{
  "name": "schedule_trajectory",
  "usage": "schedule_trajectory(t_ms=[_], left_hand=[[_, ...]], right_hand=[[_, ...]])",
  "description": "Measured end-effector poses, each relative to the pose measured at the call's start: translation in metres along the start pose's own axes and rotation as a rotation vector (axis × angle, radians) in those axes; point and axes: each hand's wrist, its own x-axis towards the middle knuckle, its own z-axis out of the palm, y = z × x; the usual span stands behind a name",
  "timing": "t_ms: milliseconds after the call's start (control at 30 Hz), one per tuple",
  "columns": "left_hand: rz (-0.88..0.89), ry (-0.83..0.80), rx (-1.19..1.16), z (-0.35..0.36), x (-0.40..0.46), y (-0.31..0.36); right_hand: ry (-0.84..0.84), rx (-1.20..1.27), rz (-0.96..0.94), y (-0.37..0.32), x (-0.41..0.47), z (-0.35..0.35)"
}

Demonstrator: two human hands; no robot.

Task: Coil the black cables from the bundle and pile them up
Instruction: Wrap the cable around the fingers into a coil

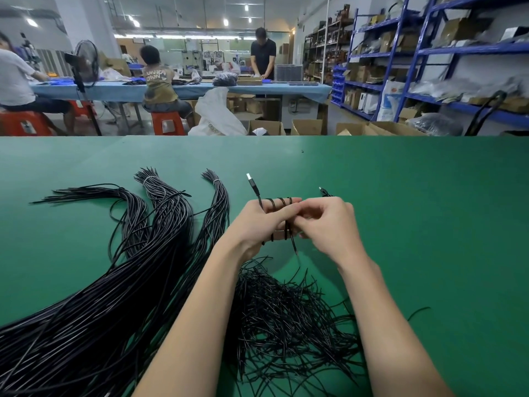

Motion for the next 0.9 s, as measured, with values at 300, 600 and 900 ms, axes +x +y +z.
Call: schedule_trajectory(t_ms=[300, 600, 900], left_hand=[[-0.106, -0.143, -0.038, -0.013, -0.005, 0.001], [-0.057, -0.462, 0.156, 0.009, -0.013, 0.002], [-0.048, -0.477, 0.189, 0.0, -0.013, 0.002]], right_hand=[[-0.025, -0.038, -0.024, -0.006, 0.01, -0.037], [-0.415, 0.108, -0.003, -0.013, 0.007, -0.013], [-0.347, 0.12, 0.014, -0.007, 0.009, -0.027]])
